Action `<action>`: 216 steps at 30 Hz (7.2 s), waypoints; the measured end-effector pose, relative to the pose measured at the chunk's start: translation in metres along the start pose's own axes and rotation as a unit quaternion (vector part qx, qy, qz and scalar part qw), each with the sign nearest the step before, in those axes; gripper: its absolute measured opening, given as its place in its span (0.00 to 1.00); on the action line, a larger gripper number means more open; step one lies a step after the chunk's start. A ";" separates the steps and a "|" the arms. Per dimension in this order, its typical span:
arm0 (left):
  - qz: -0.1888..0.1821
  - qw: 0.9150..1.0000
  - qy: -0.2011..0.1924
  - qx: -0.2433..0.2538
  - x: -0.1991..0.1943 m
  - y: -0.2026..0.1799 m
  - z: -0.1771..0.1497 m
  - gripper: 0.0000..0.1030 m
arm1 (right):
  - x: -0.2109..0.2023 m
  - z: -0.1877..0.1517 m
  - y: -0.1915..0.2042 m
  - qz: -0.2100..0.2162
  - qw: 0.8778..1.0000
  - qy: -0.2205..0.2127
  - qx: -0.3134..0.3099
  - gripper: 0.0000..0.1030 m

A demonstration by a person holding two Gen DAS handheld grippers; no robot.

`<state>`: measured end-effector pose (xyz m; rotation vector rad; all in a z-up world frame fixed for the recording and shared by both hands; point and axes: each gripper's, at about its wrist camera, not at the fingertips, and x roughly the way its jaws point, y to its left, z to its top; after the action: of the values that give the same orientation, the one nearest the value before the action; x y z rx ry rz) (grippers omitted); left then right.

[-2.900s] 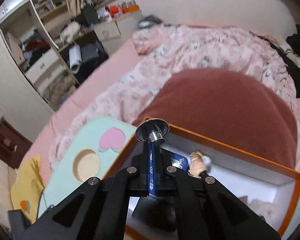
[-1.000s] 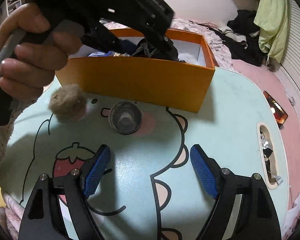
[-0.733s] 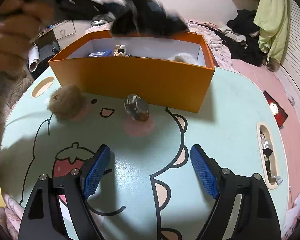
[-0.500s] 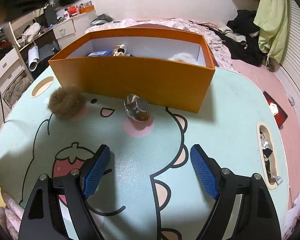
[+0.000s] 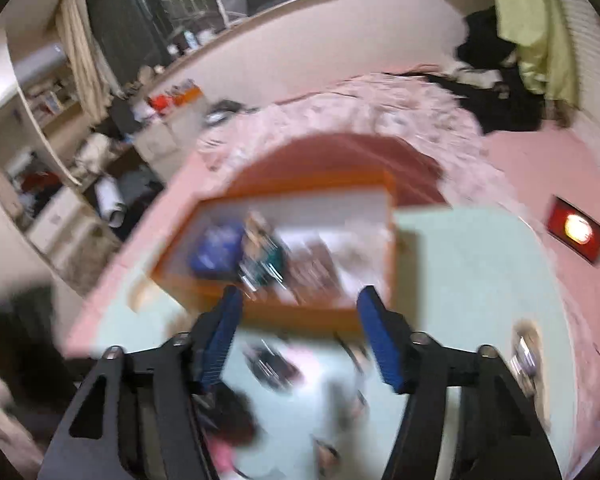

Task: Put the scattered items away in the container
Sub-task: 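Grasp the black lace cloth in the box with the left gripper, then lower the black cloth onto the table with the left gripper while the right gripper grasps the green toy car, then carry the green toy car out with the right gripper and set it down, then grasp the figurine in the box with the left gripper and lift, then place the figurine on the table beside the car with the left gripper, then reach the right gripper into the box and grasp the black sponge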

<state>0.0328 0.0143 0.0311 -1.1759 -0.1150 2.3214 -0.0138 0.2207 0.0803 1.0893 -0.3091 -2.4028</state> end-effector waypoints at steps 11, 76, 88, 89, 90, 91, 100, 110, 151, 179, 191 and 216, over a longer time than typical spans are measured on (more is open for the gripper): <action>0.027 0.999 -0.045 -0.012 -0.025 0.015 -0.018 0.59 | 0.120 0.018 0.020 -0.033 0.976 0.210 0.046 0.20; 0.053 0.993 -0.086 -0.067 -0.049 0.034 -0.002 0.59 | 0.023 -0.072 -0.007 -0.002 0.993 0.112 -0.025 0.22; 0.030 0.993 -0.086 -0.073 -0.055 0.040 0.029 0.60 | -0.014 -0.090 -0.010 -0.075 0.995 0.053 -0.040 0.59; 0.030 0.993 -0.085 -0.072 -0.055 0.040 0.035 0.60 | -0.014 -0.095 -0.008 -0.088 0.994 0.053 -0.050 0.59; 0.033 0.994 -0.079 -0.070 -0.054 0.040 0.043 0.60 | -0.012 -0.099 -0.006 -0.099 0.992 0.054 -0.059 0.59; 0.039 0.994 -0.072 -0.067 -0.051 0.039 0.052 0.60 | -0.008 -0.104 -0.003 -0.111 0.990 0.057 -0.069 0.59; 0.060 0.996 0.026 -0.059 0.010 0.034 0.127 0.44 | 0.010 -0.113 0.001 -0.163 0.981 0.052 -0.090 0.70; 0.184 0.974 0.135 0.002 0.109 0.024 0.140 0.35 | 0.007 -0.108 -0.010 -0.152 0.985 0.045 -0.073 0.70; -0.001 1.000 -0.004 -0.004 0.003 -0.014 0.032 0.46 | 0.004 -0.110 -0.004 -0.145 0.987 0.041 -0.065 0.72; 0.180 0.983 0.027 0.023 -0.004 0.010 -0.043 0.99 | -0.017 -0.084 -0.021 -0.151 0.988 0.020 -0.022 0.72; 0.153 0.988 -0.015 0.012 -0.020 0.007 -0.046 0.99 | -0.012 0.006 0.011 -0.058 0.998 -0.026 -0.030 0.71; 0.126 0.991 -0.050 -0.020 -0.030 0.017 -0.044 0.99 | 0.169 0.019 0.065 -0.001 0.957 0.289 -0.006 0.66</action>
<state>0.0736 -0.0223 0.0205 -1.1494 -0.0518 2.6105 -0.1025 0.0791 0.0096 1.7115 -0.0885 -1.9630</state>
